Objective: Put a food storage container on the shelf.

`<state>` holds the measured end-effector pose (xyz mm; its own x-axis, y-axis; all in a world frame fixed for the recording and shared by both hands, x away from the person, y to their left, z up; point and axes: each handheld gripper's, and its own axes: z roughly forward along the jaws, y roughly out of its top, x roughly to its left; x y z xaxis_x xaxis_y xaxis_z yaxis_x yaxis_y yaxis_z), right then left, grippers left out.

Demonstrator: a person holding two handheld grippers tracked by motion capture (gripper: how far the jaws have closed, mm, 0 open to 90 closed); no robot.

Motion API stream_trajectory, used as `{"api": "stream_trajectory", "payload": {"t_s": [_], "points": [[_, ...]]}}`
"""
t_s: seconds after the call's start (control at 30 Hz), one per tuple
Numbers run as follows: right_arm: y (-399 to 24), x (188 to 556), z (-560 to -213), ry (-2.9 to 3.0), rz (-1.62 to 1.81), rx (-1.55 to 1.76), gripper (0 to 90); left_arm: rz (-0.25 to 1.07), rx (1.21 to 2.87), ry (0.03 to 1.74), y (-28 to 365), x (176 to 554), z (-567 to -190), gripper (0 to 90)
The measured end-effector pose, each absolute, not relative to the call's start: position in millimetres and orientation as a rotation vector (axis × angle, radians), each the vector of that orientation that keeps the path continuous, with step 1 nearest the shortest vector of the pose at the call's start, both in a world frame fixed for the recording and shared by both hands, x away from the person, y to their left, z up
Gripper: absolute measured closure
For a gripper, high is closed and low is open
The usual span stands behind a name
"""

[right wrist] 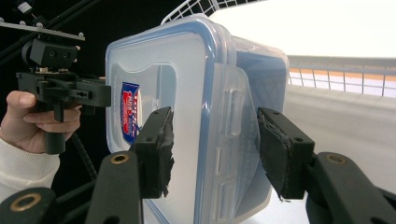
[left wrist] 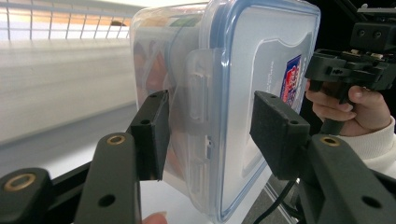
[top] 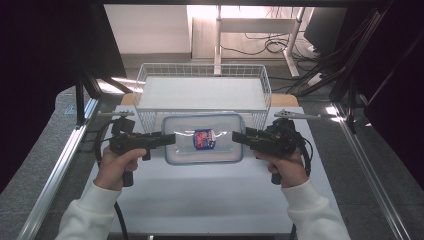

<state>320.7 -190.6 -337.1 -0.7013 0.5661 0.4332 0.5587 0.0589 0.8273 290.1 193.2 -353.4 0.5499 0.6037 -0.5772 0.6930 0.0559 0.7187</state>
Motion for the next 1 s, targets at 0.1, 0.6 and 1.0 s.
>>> {"api": "stream_trajectory", "payload": {"t_s": [0.1, 0.6, 1.0], "points": [[-189.4, 325.5, -334.4, 2.277, 1.785, 1.207, 47.3, -0.085, 1.627, 1.118, 194.8, 294.6, -346.3, 48.5], [-188.2, 341.0, -298.1, 2.233, 1.829, 1.144, 47.4, -0.042, 1.639, 1.077, 197.2, 312.5, -302.7, 48.8], [-184.6, 365.1, -280.5, 2.225, 1.832, 1.122, 47.4, -0.022, 1.646, 1.061, 201.0, 336.8, -285.4, 48.9]]}}
